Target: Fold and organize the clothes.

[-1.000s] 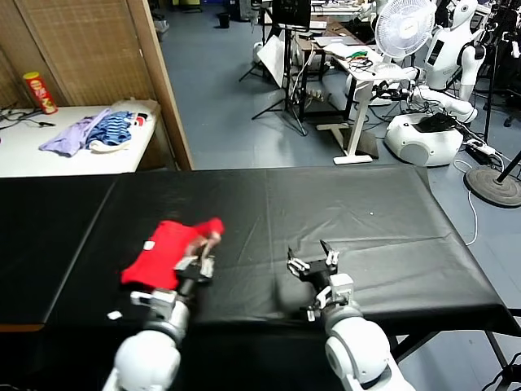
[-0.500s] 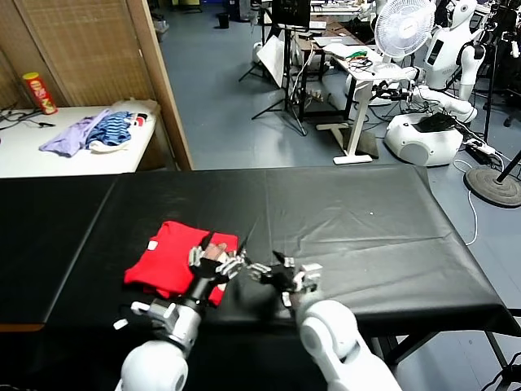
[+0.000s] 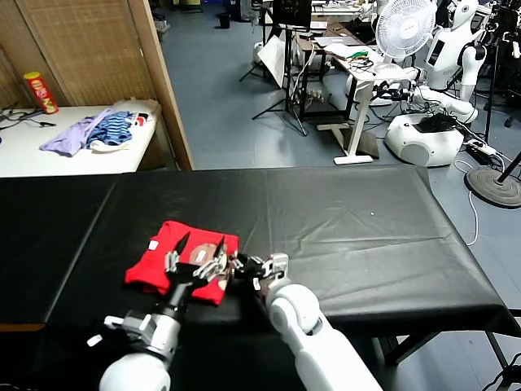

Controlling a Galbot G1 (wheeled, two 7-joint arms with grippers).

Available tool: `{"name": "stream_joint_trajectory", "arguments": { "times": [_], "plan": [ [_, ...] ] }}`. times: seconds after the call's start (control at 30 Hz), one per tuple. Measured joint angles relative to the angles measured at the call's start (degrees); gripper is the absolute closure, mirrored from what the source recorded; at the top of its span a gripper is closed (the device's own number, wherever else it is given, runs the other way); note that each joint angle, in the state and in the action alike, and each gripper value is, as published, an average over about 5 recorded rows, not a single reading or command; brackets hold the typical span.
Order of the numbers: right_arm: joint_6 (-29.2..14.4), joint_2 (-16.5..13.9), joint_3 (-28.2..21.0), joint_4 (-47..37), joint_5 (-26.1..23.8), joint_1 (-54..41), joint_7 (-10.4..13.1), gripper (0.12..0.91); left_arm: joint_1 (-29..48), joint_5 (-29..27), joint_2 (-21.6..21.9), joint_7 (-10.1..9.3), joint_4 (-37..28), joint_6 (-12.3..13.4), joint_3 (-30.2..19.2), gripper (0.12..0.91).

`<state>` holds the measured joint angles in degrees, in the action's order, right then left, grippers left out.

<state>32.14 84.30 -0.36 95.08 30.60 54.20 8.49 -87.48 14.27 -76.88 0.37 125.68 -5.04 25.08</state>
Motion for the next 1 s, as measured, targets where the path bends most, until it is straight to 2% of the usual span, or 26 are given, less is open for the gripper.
{"name": "stream_joint_trajectory", "arguments": {
  "times": [0.07, 0.13, 0.37, 0.47, 0.57, 0.7, 0.77, 0.83, 1.0],
  "plan": [
    [-1.47, -0.53, -0.26, -1.0, -3.37, -0.79, -1.98, 0.849, -0.47, 0.1, 0.06, -0.09, -0.02, 0.2, 0.95, 0.232],
    [-3.25, -1.33, -0.48, -1.99, -7.69, -1.72, -3.94, 0.896, -0.83, 0.12, 0.08, -0.19, -0.25, 0.46, 1.81, 0.232],
    [-11.64, -5.18, -0.33, -4.54, -23.77, -3.94, -10.16, 0.898, -1.28, -0.47, -0.13, -1.34, -1.91, 1.45, 3.71, 0.232],
    [-16.45, -7.42, 0.0, -4.04, -28.94, -3.44, -12.53, 0.821, -1.25, -1.14, -0.01, -1.97, -2.77, 1.51, 4.13, 0.232],
    [-20.98, -10.16, 0.81, -2.17, -32.63, -1.86, -13.72, 0.662, -1.34, -1.4, 0.36, -2.81, -3.76, 1.9, 4.47, 0.232],
    [-26.49, -14.13, 2.8, 1.99, -34.8, 2.49, -13.01, 0.445, -1.94, -1.05, 1.27, -3.18, -4.96, 2.72, 5.03, 0.232],
    [-28.41, -15.82, 4.26, 4.55, -34.83, 5.55, -11.8, 0.335, -2.38, -0.32, 1.8, -3.11, -5.25, 3.0, 5.49, 0.232],
    [-29.76, -16.92, 6.14, 7.52, -34.19, 9.11, -10.01, 0.267, -2.93, 0.36, 2.44, -3.61, -5.21, 2.94, 6.08, 0.232],
    [-30.28, -17.35, 11.68, 15.5, -30.75, 19.58, -5.31, 0.229, -5.32, 1.87, 4.53, -5.66, -3.53, 0.93, 7.35, 0.232]
  ]
}}
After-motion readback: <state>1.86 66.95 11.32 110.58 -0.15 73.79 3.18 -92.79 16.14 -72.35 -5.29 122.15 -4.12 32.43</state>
